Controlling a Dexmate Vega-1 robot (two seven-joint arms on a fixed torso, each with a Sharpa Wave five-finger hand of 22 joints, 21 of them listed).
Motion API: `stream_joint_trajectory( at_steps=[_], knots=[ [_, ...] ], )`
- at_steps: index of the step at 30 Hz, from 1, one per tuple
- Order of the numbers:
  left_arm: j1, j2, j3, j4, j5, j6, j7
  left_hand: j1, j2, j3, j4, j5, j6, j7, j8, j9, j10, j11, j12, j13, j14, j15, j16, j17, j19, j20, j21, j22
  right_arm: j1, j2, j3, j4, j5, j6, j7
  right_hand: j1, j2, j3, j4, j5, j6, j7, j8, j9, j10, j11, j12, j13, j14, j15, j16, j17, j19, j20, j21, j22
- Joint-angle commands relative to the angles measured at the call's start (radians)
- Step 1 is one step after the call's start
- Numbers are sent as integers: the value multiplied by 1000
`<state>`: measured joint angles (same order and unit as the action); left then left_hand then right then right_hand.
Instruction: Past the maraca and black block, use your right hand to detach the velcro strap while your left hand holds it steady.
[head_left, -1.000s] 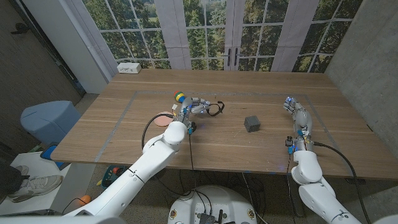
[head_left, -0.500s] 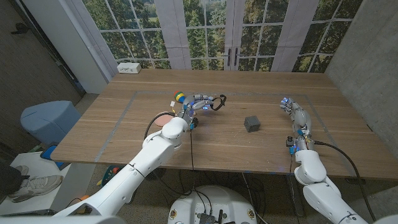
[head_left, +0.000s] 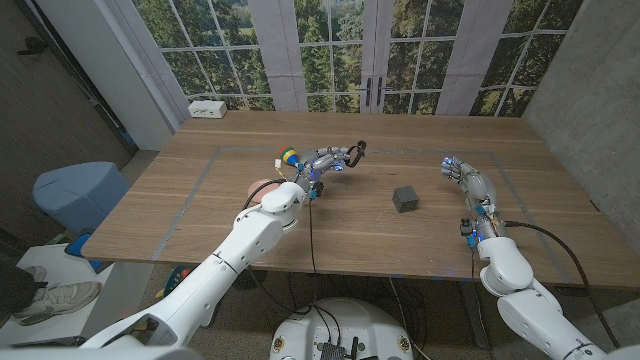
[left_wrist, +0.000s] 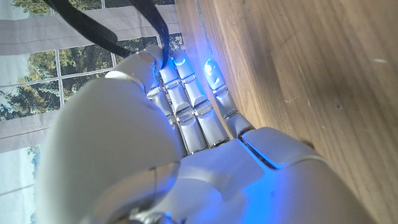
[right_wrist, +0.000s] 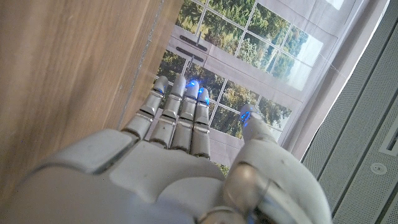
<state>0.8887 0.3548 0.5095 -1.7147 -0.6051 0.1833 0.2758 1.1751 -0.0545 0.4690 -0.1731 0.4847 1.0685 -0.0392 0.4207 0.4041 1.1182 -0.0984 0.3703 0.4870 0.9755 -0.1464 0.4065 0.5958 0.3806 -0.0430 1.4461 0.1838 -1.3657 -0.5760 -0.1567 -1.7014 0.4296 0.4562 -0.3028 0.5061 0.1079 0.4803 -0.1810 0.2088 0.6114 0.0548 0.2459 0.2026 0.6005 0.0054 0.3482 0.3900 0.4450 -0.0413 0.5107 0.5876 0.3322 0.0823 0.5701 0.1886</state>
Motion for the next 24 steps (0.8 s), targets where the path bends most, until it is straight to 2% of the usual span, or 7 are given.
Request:
stream_joint_trajectory(
  at_steps=[1, 9, 18, 24],
  knots=[
    [-44, -17, 5, 46, -122, -1, -40, 10, 3, -5, -1, 5, 10, 6, -10, -3, 108, -102, -4, 2, 7, -96, -4, 2, -7, -67, 4, 2, -1, -36, -10, -49, -10, -40, 18, 30, -11, -1, -6, 3, 6, -4, 6, 6, -7, -5, 5, 13, -15, -5, 8, 15, -7, 5, 9, 4],
    [-76, -31, 13, 73, -173, 1, -72, 12, 1, -7, -2, 7, 12, 7, -19, -10, 112, -100, -11, -1, 11, -96, -6, 5, -8, -67, 6, 2, 0, -46, -18, -70, -38, -40, 19, 48, -18, -4, -4, 3, 7, -6, 6, 7, -8, -1, 10, 26, -18, -2, 16, 28, -7, 9, 10, 4],
    [-93, -53, 23, 97, -200, -11, -75, 15, 1, -9, -2, 9, 16, 8, -25, -16, 115, -100, -14, 2, 12, -96, -11, 5, -9, -67, 7, 2, 4, -55, -29, -91, -61, -50, 22, 76, -23, -9, -2, 4, 19, -10, 12, 9, 11, -12, 28, 45, -7, -13, 36, 51, 0, 7, 14, 4],
    [-100, -66, 33, 103, -207, -12, -66, 16, 1, -11, -1, 11, 19, 10, -30, -20, 118, -99, -18, 3, 13, -96, -13, 8, -10, -69, 7, 2, 5, -55, -35, -102, -76, -54, 18, 101, -30, -15, -1, 3, 28, -18, 14, 10, -13, -19, 29, 64, -42, -21, 36, 72, -8, 6, 13, 5]
  ],
)
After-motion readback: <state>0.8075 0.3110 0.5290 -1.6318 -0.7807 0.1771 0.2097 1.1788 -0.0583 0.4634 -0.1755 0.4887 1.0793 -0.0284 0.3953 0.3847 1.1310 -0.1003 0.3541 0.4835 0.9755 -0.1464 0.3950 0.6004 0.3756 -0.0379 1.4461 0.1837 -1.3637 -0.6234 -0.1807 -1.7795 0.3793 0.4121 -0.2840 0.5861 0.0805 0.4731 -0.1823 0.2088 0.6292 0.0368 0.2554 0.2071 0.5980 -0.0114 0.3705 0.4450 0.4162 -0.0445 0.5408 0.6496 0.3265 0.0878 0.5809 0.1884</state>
